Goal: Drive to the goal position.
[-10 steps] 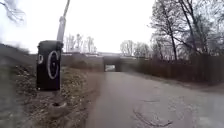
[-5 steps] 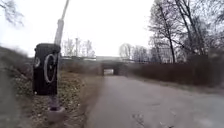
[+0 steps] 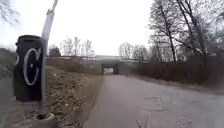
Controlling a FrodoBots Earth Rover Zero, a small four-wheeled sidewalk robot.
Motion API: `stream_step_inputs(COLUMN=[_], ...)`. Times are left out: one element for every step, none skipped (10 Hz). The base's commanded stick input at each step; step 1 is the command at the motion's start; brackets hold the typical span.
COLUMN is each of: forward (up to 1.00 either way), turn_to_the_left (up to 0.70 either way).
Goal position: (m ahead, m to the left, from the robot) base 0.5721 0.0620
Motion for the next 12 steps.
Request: stream_step_inputs(forward=[0.0,0.0,0.0,0.0,0.0,0.0,0.0,0.0,0.0,0.0,0.0,0.0], turn_to_the_left=[-0.45,-0.45,-0.45,-0.45,-0.45,-0.45,-0.45,-0.45,-0.45,-0.45,-0.45,-0.45])
